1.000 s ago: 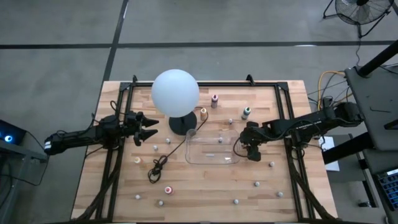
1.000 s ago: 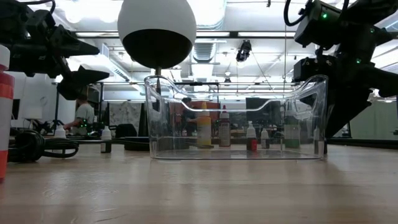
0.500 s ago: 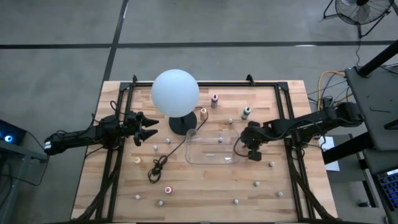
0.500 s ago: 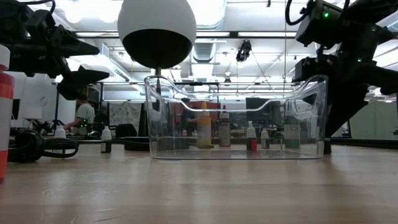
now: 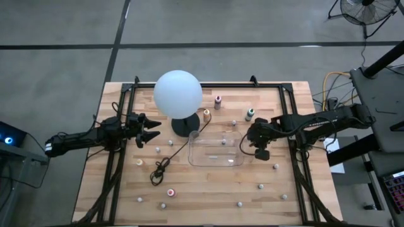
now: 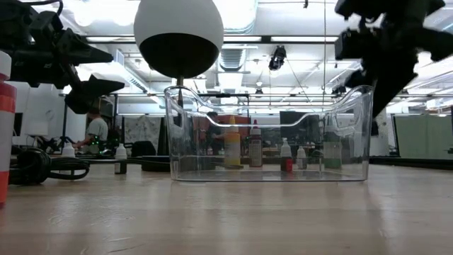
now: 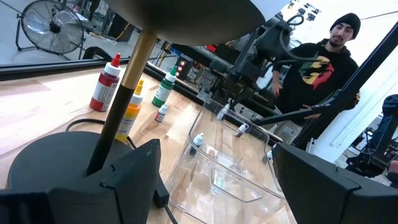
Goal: Pick & Place food coloring
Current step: Put the small black food coloring bottle into the transparent bin
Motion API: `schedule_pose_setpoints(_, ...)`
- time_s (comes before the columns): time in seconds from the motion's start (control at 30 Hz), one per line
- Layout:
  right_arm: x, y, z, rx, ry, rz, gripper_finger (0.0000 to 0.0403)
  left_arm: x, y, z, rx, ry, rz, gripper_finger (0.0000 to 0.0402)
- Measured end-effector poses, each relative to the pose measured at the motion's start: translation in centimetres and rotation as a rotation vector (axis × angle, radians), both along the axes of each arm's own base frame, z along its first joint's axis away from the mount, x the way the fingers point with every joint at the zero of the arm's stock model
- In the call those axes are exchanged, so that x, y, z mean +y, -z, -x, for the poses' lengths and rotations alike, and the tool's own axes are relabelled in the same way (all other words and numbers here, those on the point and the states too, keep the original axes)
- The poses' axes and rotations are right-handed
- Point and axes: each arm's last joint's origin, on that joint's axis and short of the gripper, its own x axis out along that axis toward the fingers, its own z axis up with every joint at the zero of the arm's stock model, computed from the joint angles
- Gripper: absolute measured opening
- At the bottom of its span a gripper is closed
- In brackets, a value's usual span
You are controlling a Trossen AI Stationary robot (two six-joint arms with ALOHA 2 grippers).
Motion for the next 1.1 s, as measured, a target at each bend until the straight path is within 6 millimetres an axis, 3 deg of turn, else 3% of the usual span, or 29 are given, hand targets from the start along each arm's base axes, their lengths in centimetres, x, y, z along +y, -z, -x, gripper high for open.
schedule_pose_setpoints(0.43, -0.1, -5.5, 0.1, 0.037, -0.009, 0.043, 0.0045, 0.0, 0.0, 0.0, 0.000, 0.000, 0.000, 0.0279)
schedule_pose_setpoints(0.7, 0.0, -8.9, -1.9, 0.034, -0.057, 0.066, 0.0045, 0.0, 0.0, 0.0, 0.000, 0.000, 0.000, 0.0279)
schedule_pose_setpoints(1.1, -0.3, -7.8, -7.5, 0.045, -0.119, 0.092, 0.0045, 0.0, 0.0, 0.0, 0.000, 0.000, 0.000, 0.0279)
